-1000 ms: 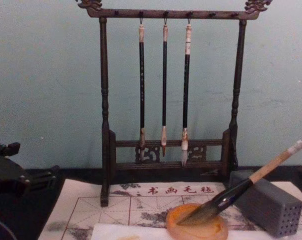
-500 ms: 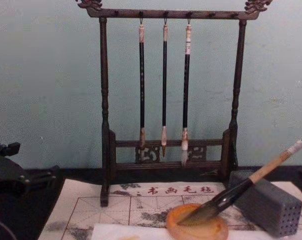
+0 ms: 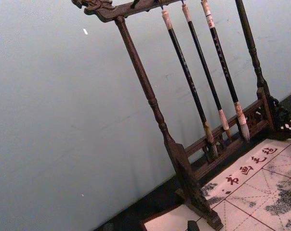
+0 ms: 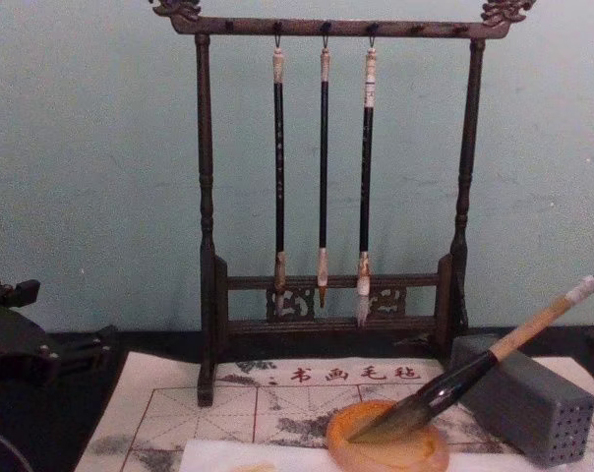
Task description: Pick up the brush from the inkstone, write on the paper, then place the brush back to its original position.
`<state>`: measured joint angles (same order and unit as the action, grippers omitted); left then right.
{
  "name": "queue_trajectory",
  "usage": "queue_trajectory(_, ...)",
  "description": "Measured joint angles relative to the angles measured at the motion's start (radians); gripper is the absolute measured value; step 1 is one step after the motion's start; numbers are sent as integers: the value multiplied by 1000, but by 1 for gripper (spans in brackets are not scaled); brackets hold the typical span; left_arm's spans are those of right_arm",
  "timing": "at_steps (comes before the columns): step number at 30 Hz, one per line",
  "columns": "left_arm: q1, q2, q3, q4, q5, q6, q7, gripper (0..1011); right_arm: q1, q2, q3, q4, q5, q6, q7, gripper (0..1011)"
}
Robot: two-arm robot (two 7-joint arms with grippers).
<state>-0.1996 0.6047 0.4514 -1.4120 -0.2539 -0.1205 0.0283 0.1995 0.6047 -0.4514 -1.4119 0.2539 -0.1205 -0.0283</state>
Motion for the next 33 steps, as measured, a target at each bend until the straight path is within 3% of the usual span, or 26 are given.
queue_trajectory(33, 0, 0, 0, 0, 0, 0, 0, 1001, 0, 0, 0, 0, 0, 0, 0, 1000)
